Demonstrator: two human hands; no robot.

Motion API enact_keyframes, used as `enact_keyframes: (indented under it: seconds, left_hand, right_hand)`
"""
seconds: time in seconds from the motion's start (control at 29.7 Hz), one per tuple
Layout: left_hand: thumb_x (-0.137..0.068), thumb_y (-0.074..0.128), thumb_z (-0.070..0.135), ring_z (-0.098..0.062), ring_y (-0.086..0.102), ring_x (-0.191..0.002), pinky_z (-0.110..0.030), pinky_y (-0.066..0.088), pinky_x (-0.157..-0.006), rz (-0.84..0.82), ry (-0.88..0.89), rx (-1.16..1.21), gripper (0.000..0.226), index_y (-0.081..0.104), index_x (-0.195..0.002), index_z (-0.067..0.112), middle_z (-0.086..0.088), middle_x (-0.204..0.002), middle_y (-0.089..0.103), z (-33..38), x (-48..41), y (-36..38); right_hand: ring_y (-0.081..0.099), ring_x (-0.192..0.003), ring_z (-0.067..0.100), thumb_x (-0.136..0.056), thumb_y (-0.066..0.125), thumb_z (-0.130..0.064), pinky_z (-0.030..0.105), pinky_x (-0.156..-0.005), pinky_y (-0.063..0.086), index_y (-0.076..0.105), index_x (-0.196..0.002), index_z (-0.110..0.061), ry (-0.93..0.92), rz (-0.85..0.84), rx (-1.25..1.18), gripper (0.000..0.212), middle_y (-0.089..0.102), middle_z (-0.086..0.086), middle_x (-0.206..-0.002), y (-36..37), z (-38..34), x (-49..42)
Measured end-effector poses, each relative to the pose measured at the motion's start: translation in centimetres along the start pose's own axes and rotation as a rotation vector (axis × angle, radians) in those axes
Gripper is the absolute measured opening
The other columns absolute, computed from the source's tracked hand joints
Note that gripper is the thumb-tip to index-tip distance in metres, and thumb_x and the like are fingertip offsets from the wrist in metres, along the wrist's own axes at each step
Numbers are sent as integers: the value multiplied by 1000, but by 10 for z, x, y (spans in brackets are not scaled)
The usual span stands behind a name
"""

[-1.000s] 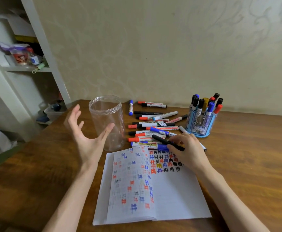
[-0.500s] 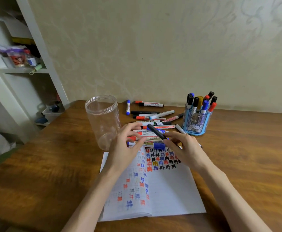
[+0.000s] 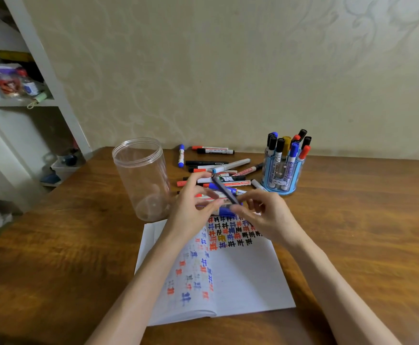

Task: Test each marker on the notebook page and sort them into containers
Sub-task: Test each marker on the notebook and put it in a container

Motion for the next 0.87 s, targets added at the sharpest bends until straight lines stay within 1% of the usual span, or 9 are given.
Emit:
enact_keyframes:
  seconds: [0.1, 0.2, 0.3, 0.4, 0.5, 0.64, 0.71, 0.81, 0.87]
  left_hand:
    - [-87, 77, 44, -3, 72, -96, -29, 61, -82, -196, -57, -44, 56, 49, -135, 35, 14, -112, 70, -1, 5, 12]
    - [-89, 70, 51, -1, 69, -102, -30, 60, -89, -283, 13, -163, 43, 64, -127, 33, 18, -116, 71, -2, 11, 24]
    - [-98, 65, 38, -4, 69, -90, -31, 61, -78, -229, 66, -193, 19, 73, -110, 25, 13, -97, 73, -1, 12, 27]
    - [-104, 57, 32, -4, 62, -74, -27, 52, -66, -247, 61, -230, 18, 69, -95, 23, 12, -78, 64, -9, 15, 28]
    - [-105, 56, 33, -3, 59, -69, -31, 50, -64, -296, 19, -178, 21, 68, -87, 34, 15, -74, 65, -21, 18, 18]
    - [-101, 59, 39, -14, 67, -78, -30, 53, -67, -313, -10, -149, 20, 72, -98, 23, 3, -84, 72, -26, 18, 11]
    - [-101, 60, 41, -11, 67, -78, -31, 55, -70, -322, 18, -206, 20, 72, -97, 24, 5, -83, 71, -25, 17, 15]
    - [-101, 59, 42, -2, 66, -79, -23, 52, -68, -308, 36, -306, 18, 71, -98, 28, 11, -83, 70, -23, 15, 19]
    - [-101, 59, 43, 0, 66, -82, -26, 56, -73, -327, 38, -358, 18, 71, -100, 29, 13, -86, 71, -22, 14, 20]
  right_hand:
    - [75, -73, 12, -97, 72, -37, 26, -60, 56, 70, -97, -14, 52, 64, -298, 23, 78, -1, -79, -7, -1, 3]
    - [74, -72, 11, -99, 70, -35, 21, -63, 54, 69, -103, -13, 107, 36, -369, 22, 80, 0, -84, -5, -4, 6]
    - [74, -77, 15, -99, 69, -32, 24, -66, 57, 70, -114, -10, 122, 18, -431, 26, 81, 2, -95, 0, -2, 5]
    - [77, -91, 14, -100, 67, -30, 26, -72, 60, 69, -117, -13, 113, 0, -440, 24, 80, -5, -102, 2, -1, 6]
    - [69, -81, 4, -101, 65, -32, 24, -75, 54, 68, -109, -14, 158, 108, -526, 20, 75, -11, -85, -17, 7, 7]
    - [63, -75, 14, -101, 67, -37, 33, -79, 53, 70, -100, -9, 228, 234, -544, 28, 70, 5, -80, -37, 21, 6]
    - [64, -71, 12, -100, 69, -34, 28, -72, 54, 72, -102, -9, 267, 246, -552, 25, 71, 5, -77, -30, 20, 5]
    - [70, -72, 13, -99, 72, -31, 25, -69, 57, 74, -103, -14, 324, 256, -516, 18, 77, 8, -79, -26, 19, 4]
    - [70, -71, 11, -98, 72, -27, 24, -66, 57, 73, -104, -13, 361, 256, -468, 15, 77, 8, -79, -27, 22, 7]
Point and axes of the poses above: each hand's wrist, its own x-axis away from the middle knuckle, its own y-axis out of the palm, z = x × y, the point moved 3 cm from there along -x, towards the middle knuckle
